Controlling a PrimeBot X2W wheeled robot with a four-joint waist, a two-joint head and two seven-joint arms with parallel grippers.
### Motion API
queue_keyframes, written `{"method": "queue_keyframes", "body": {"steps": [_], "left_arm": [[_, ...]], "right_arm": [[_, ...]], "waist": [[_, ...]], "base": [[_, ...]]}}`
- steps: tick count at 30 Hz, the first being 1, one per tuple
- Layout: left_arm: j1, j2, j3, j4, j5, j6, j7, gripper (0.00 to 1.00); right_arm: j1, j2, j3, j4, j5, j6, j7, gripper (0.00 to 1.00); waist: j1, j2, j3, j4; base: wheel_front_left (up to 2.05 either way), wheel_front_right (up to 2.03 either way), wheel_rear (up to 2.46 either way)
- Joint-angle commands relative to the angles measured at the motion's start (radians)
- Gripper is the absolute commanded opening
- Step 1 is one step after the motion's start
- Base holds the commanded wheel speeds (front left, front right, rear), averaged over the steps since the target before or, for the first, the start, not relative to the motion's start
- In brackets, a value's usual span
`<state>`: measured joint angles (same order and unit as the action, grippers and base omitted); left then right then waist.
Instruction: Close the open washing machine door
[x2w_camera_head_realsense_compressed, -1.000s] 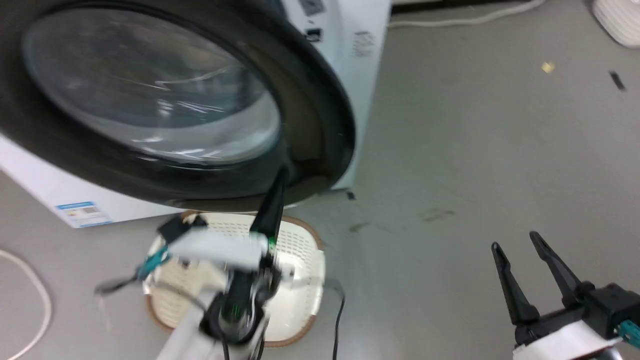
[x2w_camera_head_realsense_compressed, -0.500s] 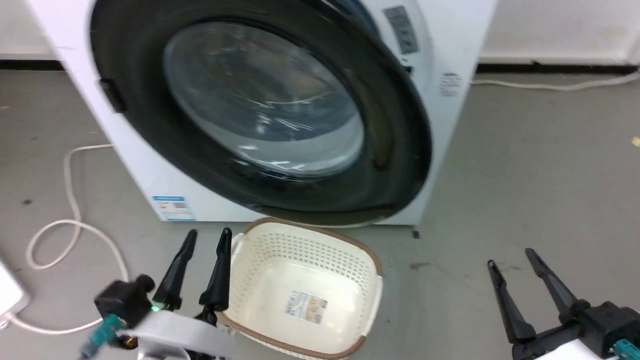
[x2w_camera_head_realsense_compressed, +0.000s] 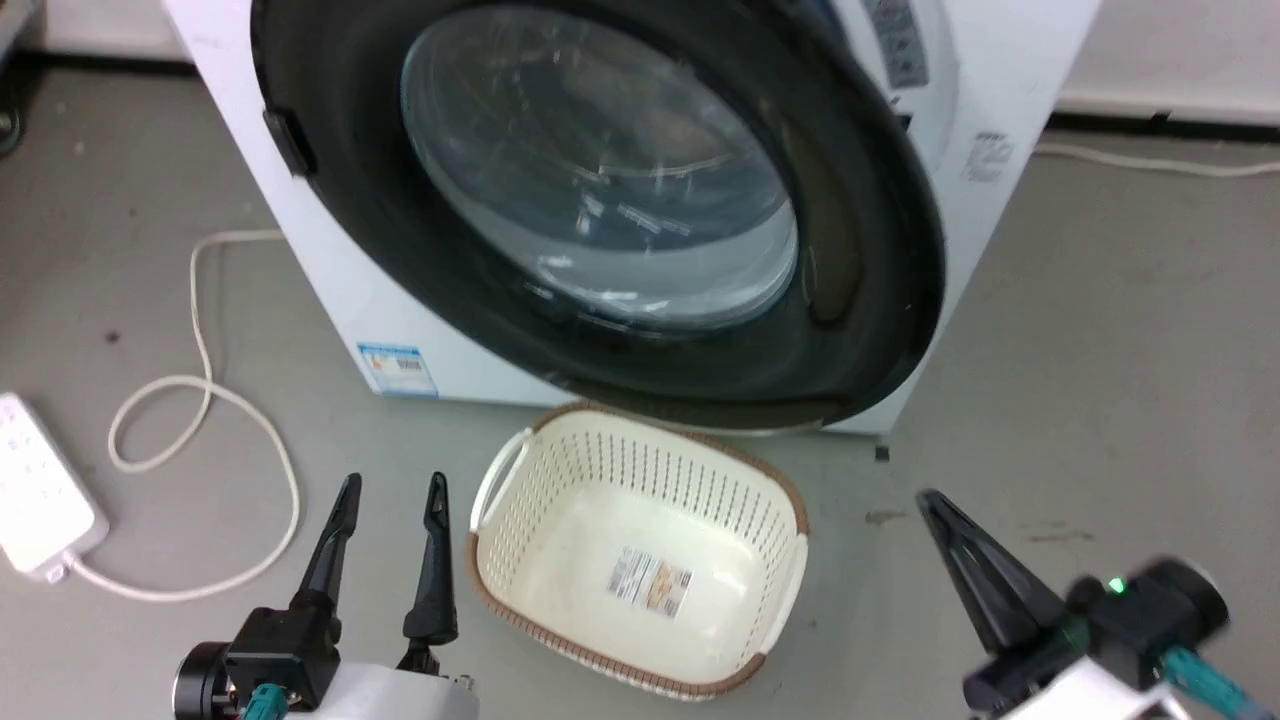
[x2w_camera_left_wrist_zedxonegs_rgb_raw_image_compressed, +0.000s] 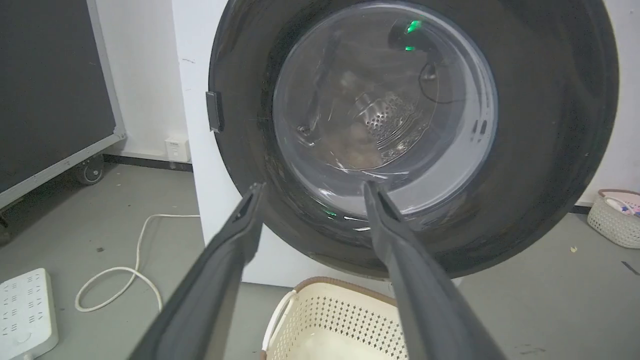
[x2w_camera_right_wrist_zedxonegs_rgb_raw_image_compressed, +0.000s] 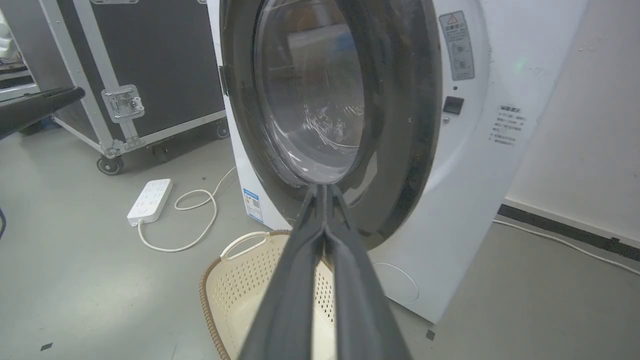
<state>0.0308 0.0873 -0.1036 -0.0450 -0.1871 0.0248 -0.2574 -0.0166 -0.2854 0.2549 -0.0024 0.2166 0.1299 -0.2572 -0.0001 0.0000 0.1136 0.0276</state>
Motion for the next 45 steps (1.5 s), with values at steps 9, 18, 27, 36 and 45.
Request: {"method": "queue_keyframes", "body": {"steps": [9,18,27,36,45], "left_arm": [[-0.053,-0.032,0.024,0.025,0.024,-0.004,-0.004,1.00],[-0.111,-0.037,-0.031,0.017,0.003,0.026,-0.004,1.00],[-0.144,-0.037,-0.096,-0.014,-0.022,0.074,-0.004,1.00],[-0.166,-0.037,-0.136,-0.026,-0.034,0.110,-0.004,1.00],[-0.165,-0.037,-0.146,-0.020,-0.041,0.126,-0.004,1.00]], "right_arm": [[-0.300,-0.161,0.183,0.083,0.174,0.001,0.019,0.00],[-0.580,-0.319,0.293,0.205,0.334,0.001,0.044,0.00],[-0.825,-0.388,0.358,0.369,0.434,0.001,0.064,0.00],[-0.987,-0.377,0.354,0.588,0.474,0.001,0.073,0.00],[-1.007,-0.336,0.398,0.681,0.500,0.001,0.030,0.00]], "waist": [[0.0001,0.0000,0.135,0.064],[0.0001,0.0000,0.221,0.119],[0.0001,0.0000,0.275,0.154],[0.0001,0.0000,0.299,0.175],[0.0001,0.0000,0.266,0.163]], "base": [[0.00,0.00,0.00],[0.00,0.00,0.00],[0.00,0.00,0.00],[0.00,0.00,0.00],[0.00,0.00,0.00]]}}
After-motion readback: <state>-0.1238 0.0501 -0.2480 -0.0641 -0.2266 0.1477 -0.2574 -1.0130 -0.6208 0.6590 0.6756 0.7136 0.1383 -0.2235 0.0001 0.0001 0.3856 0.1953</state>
